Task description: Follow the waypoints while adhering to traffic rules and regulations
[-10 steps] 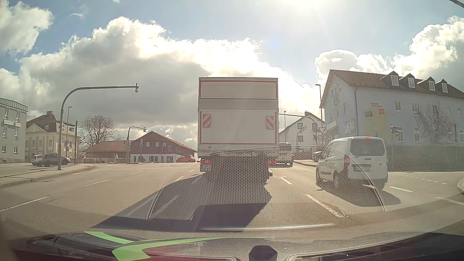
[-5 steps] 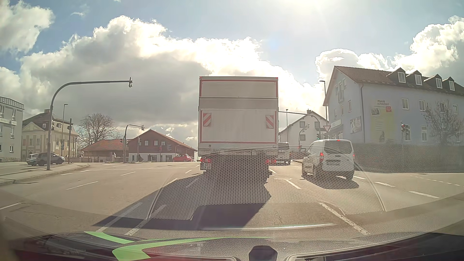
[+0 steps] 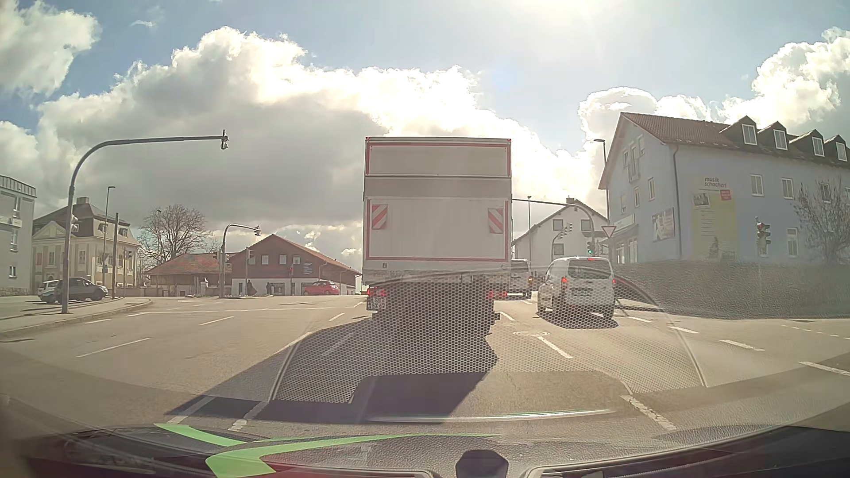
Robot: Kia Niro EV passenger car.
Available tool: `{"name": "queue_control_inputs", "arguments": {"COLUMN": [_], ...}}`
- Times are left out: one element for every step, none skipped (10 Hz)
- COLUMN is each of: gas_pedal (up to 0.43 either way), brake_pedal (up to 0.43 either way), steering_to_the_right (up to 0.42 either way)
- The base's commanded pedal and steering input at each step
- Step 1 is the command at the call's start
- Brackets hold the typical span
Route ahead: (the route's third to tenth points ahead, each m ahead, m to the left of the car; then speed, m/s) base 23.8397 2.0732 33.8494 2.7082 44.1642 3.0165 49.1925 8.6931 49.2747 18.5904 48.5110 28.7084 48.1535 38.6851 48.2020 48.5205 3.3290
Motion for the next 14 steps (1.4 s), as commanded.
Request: {"name": "queue_control_inputs", "arguments": {"gas_pedal": [0.177,0.169,0.157,0.15,0.15,0.15,0.157,0.157,0.157,0.157,0.15,0.13,0.13,0.13], "brake_pedal": [0.0,0.0,0.0,0.0,0.0,0.0,0.0,0.0,0.0,0.0,0.0,0.0,0.0,0.0], "steering_to_the_right": [-0.007,-0.007,-0.006,-0.006,-0.005,-0.005,-0.005,-0.006,-0.005,-0.005,-0.005,-0.006,-0.006,-0.005]}}
